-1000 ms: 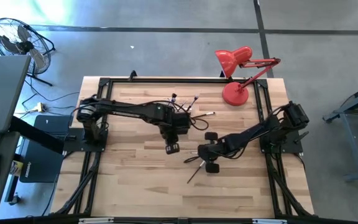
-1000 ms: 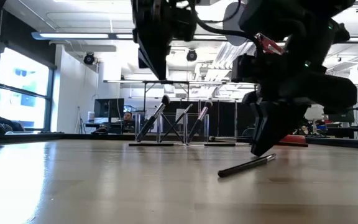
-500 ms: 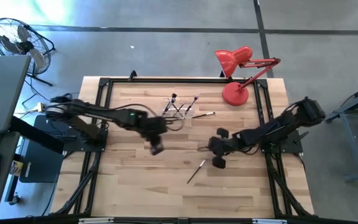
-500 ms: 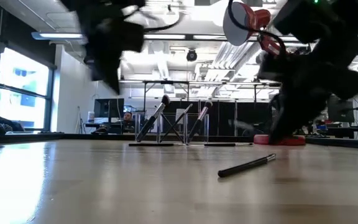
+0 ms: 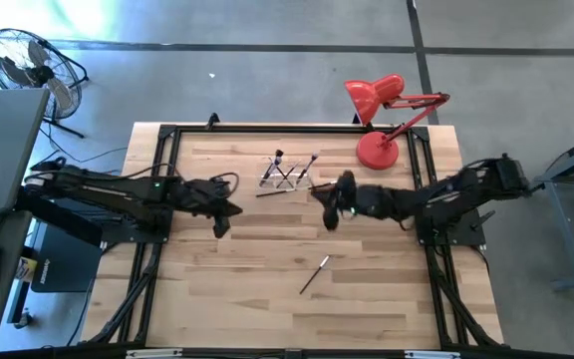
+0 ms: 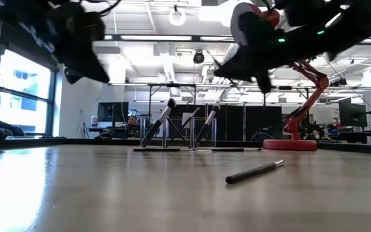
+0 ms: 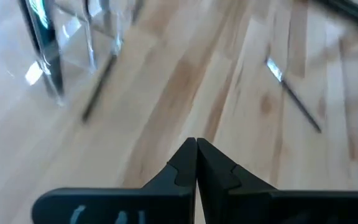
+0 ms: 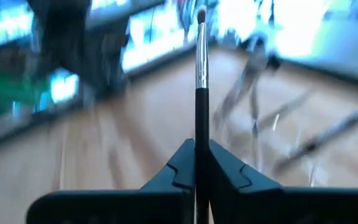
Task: Put items in baskets/containers
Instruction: Put the black eyeshadow brush into the transparent organizer
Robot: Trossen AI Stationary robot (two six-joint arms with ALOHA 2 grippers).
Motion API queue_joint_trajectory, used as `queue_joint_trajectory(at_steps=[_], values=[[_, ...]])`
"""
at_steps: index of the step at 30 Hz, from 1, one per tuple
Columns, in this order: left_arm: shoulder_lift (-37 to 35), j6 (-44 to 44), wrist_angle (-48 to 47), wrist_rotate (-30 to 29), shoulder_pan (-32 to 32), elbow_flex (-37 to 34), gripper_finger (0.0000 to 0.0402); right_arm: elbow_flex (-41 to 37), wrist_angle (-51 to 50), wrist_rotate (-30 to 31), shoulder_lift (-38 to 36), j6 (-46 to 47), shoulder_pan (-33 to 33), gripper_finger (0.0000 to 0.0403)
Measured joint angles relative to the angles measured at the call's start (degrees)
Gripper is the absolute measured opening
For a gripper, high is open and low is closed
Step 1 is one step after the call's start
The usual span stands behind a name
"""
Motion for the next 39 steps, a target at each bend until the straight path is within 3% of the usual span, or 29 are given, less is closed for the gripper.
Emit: queue_joint_trajectory(at_steps=[5, 7, 14, 20, 23, 39], values=[[-8.9, 2.47, -0.15, -1.09, 0.47, -3.77, 0.0, -0.2, 20.47, 1.03, 9.43, 1.1, -7.04, 0.0012], [-11.79, 3.86, -2.19, -1.37, 0.89, -4.88, 0.0, 0.11, 26.49, -1.68, 13.49, 2.67, -9.96, 0.001], [-15.7, 8.57, -3.74, -2.88, 1.18, -4.86, 0.0, 3.65, 45.55, -4.97, 27.72, 5.46, -15.5, 0.001], [-15.43, 13.62, -4.8, -2.92, 1.21, -4.98, 0.0, 9.67, 44.71, -8.88, 34.01, 1.59, -17.02, 0.0011], [-15.42, 13.65, -4.92, -2.68, 1.16, -4.96, 0.0, 11.53, 43.34, -7.62, 34.56, -1.93, -17.42, 0.0015], [-15.42, 10.87, -6.61, 1.2, 1.16, -4.96, 0.0, 8.99, 41.51, -9.06, 34.48, -6.83, -18.2, 0.0016]])
